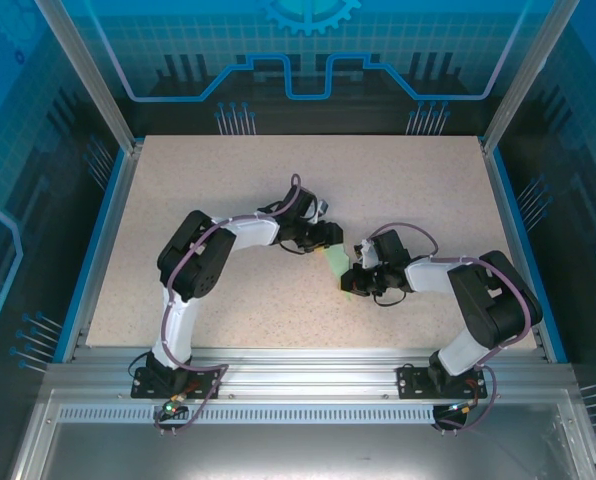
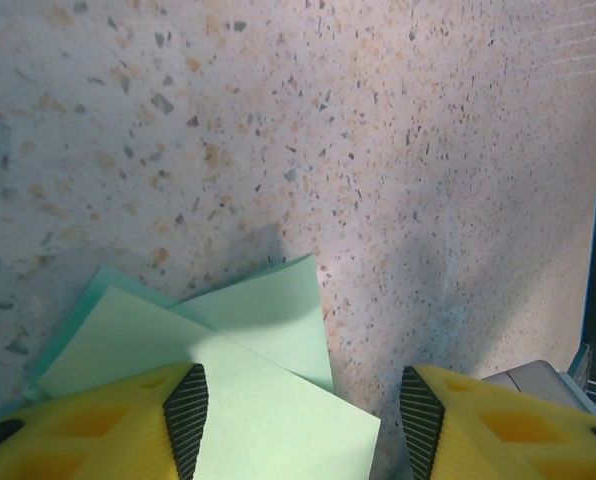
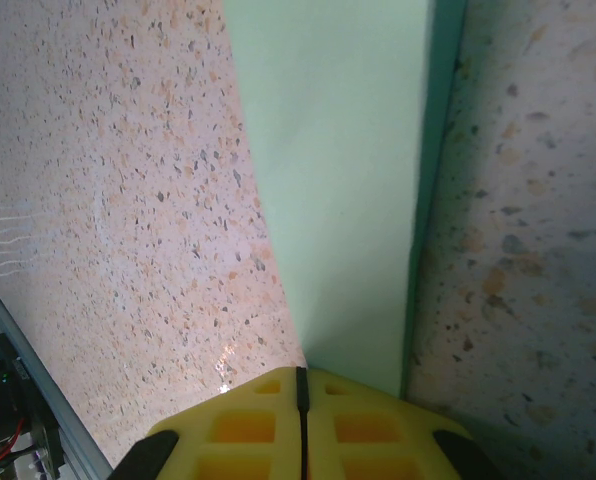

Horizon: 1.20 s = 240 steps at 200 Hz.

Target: Fold a paper plane with a square sheet of paper (pick it up from the middle)

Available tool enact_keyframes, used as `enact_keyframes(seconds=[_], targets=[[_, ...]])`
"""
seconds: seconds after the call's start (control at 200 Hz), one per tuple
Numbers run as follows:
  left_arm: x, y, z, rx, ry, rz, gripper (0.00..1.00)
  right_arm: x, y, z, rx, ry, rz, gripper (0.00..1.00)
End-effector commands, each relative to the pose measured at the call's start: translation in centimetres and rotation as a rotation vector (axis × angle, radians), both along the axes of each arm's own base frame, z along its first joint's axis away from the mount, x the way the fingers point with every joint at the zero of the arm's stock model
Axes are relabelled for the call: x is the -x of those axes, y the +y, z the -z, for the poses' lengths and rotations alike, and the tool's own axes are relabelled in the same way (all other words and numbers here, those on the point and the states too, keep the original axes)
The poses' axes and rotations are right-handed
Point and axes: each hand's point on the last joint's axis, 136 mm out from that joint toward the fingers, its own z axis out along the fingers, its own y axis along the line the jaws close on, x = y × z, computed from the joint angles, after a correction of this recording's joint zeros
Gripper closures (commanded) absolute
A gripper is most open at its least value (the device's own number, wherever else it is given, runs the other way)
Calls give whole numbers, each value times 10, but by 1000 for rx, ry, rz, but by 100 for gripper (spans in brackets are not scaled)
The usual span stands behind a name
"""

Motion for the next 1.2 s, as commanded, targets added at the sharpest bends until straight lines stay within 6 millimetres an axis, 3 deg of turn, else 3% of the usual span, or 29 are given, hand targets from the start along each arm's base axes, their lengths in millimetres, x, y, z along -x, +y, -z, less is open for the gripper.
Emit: enact_keyframes(seconds=[0.0,0.11,0.265,0.51,0.66,0.91,1.195], targets=[[-13,4,2,-15,-31,25,42,40,-36,41,179,163,29,94],[-24,10,-5,-16,-45,23,41,40,-36,41,178,166,30,93],[-30,12,-30,-1,-79,42,41,40,-36,42,180,168,30,93],[-16,16,-71,52,-118,40,40,39,-35,45,184,179,23,93],[1,21,-85,82,-129,20,39,38,-35,46,184,175,22,93],[35,18,-75,77,-104,22,39,39,-34,47,180,177,13,92],[55,-1,-62,67,-75,55,39,39,-35,48,183,178,13,92]])
